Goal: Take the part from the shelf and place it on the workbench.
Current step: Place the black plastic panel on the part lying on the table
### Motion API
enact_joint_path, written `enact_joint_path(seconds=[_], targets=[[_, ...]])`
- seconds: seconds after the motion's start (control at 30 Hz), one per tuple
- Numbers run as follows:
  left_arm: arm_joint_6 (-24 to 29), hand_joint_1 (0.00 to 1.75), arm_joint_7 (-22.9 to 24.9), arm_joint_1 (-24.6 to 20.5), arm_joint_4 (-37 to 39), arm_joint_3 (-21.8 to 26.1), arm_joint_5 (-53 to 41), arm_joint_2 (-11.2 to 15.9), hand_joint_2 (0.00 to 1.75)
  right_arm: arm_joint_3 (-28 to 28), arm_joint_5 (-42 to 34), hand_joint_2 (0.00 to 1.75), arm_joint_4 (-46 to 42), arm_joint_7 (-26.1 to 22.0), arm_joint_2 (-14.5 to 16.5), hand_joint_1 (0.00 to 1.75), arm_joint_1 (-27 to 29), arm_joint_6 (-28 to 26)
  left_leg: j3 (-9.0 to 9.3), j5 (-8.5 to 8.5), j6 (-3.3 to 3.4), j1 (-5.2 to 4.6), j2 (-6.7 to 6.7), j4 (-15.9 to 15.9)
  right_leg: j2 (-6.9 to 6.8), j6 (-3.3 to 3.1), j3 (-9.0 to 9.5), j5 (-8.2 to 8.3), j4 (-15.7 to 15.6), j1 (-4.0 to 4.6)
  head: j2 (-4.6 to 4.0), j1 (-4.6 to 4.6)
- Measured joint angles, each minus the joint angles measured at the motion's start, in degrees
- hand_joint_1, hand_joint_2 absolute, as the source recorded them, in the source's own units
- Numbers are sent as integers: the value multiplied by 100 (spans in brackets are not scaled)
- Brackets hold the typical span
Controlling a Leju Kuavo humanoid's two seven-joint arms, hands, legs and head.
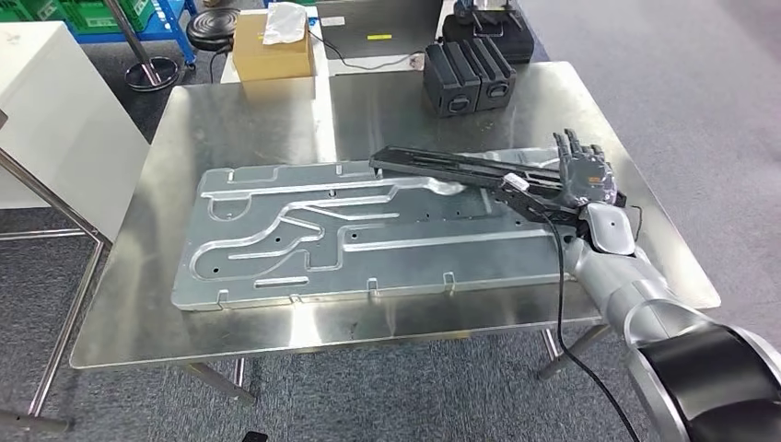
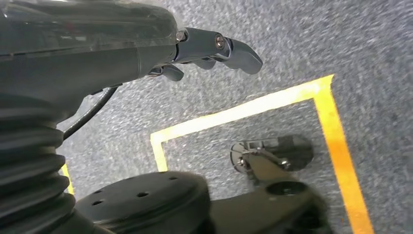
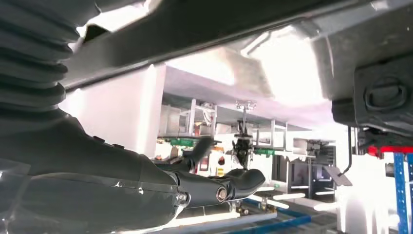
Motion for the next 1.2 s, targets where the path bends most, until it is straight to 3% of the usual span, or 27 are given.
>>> enact_joint_path(seconds=[0.1, 0.17, 0.27, 0.3, 0.33, 0.37, 0.47, 0.53, 0.6, 0.67, 0.7, 0.77, 0.83, 0.87, 0.9, 0.97, 1.0, 1.03, 1.13, 1.2], targets=[[33, 0, -40, -4, 0, 2, 2, 4, 0, -103, 4, 0, -4, -31, -82, 0, -9, -23, 43, 19, 69, -10, -5, -130, -2, 97, -18, 12, -11, 1, 0, 1], [48, 0, -54, -20, 0, 4, 1, 9, 0, -157, 13, 0, -13, -52, -132, 0, -25, -29, 62, 62, 146, 5, 1, -190, -2, 157, -82, -119, 149, -17, 0, 17], [51, 0, -61, -39, 0, 4, 1, 12, 0, -210, 20, 0, -15, -70, -201, 0, -48, -32, 65, 91, 199, 13, -1, -221, -4, 221, -521, -627, 1135, -28, 0, 46], [55, 0, -66, -33, 0, 4, 1, 12, 0, -228, 20, 0, -14, -69, -217, 0, -42, -37, 63, 89, 201, 12, -3, -215, -5, 236, -672, -725, 1445, -30, 0, 48], [64, 0, -75, -27, 0, 4, 2, 12, 0, -248, 18, 0, -13, -68, -230, 0, -35, -47, 62, 86, 201, 11, -3, -208, -6, 242, -743, -717, 1573, -31, 0, 48], [81, 0, -91, -27, 0, 4, 2, 12, 0, -275, 13, 0, -13, -68, -251, 0, -33, -67, 62, 81, 198, 11, -5, -198, -8, 242, -701, -595, 1469, -33, 0, 48], [146, 0, -161, -45, 0, 4, 17, 12, 0, -418, -93, 0, -17, -115, -350, 0, -93, -123, 58, 52, 162, 0, -17, -160, -15, 198, -178, -56, 351, -20, 0, 52], [184, 0, -216, -53, 0, 4, 42, 15, 0, -626, -353, 0, -25, -260, -431, 0, -158, -92, 40, 47, 118, -17, -24, -150, -13, 149, -15, 23, -16, 10, 0, 50], [221, 0, -281, -63, 0, 4, 72, 22, 0, -946, -711, 0, -55, -439, -516, 0, -224, 4, 38, 50, 67, -27, -29, -161, -12, 92, -8, 26, -41, 15, 0, 46], [243, 0, -333, -78, 0, 4, 91, 35, 0, -1274, -982, 0, -91, -540, -599, 0, -292, 107, -4, -54, 10, -26, -22, -44, -28, 23, 18, 49, -87, -12, 0, 40], [247, 0, -350, -88, 0, 4, 94, 42, 0, -1422, -1063, 0, -103, -566, -640, 0, -318, 144, -95, -194, -16, -23, -16, 171, -40, -8, 30, 61, -110, -28, 0, 34], [256, 0, -374, -100, 0, 4, 100, 53, 0, -1682, -1165, 0, -116, -601, -723, 0, -348, 195, -426, -583, -58, 1, -2, 926, -56, -43, 34, 64, -115, -28, 0, 22], [269, 0, -400, -103, 0, 4, 108, 60, 0, -1900, -1262, 0, -119, -628, -805, 0, -352, 223, -692, -766, -84, 22, 0, 1520, -53, -45, 32, 61, -107, -27, 0, 22], [277, 0, -414, -107, 0, 4, 112, 64, 0, -1993, -1303, 0, -120, -644, -839, 0, -352, 235, -688, -689, -88, 29, 1, 1512, -46, -41, 33, 58, -99, -29, 0, 21], [284, 0, -431, -115, 0, 4, 120, 70, 0, -2075, -1343, 0, -123, -658, -871, 0, -356, 249, -574, -509, -83, 35, 2, 1265, -37, -30, 36, 50, -86, -33, 0, 20], [301, 0, -478, -139, 0, 4, 148, 86, 0, -2224, -1405, 0, -136, -676, -943, 0, -386, 274, -198, -120, -49, 31, 4, 462, -23, 12, 32, 21, -45, -29, 0, 19], [313, 0, -507, -151, 0, 4, 161, 91, 0, -2299, -1433, 0, -142, -680, -984, 0, -406, 284, -57, -21, -26, 26, 2, 153, -21, 40, 20, 10, -25, -20, 0, 23], [325, 0, -536, -158, 0, 4, 171, 94, 0, -2376, -1458, 0, -150, -686, -1028, 0, -423, 293, 17, 9, -3, 19, -1, -21, -22, 69, 8, 7, -16, -10, 0, 27], [346, 0, -589, -159, 0, 5, 189, 98, 0, -2586, -1508, 0, -172, -717, -1149, 0, -442, 308, 42, 21, 98, 10, -7, -124, -30, 171, 4, 16, -29, -20, 0, 35], [351, 0, -605, -175, 0, 7, 194, 101, 0, -2688, -1516, 0, -184, -735, -1216, 0, -453, 308, 63, 68, 179, 21, -4, -190, -27, 225, -91, -154, 198, -38, 0, 50]])
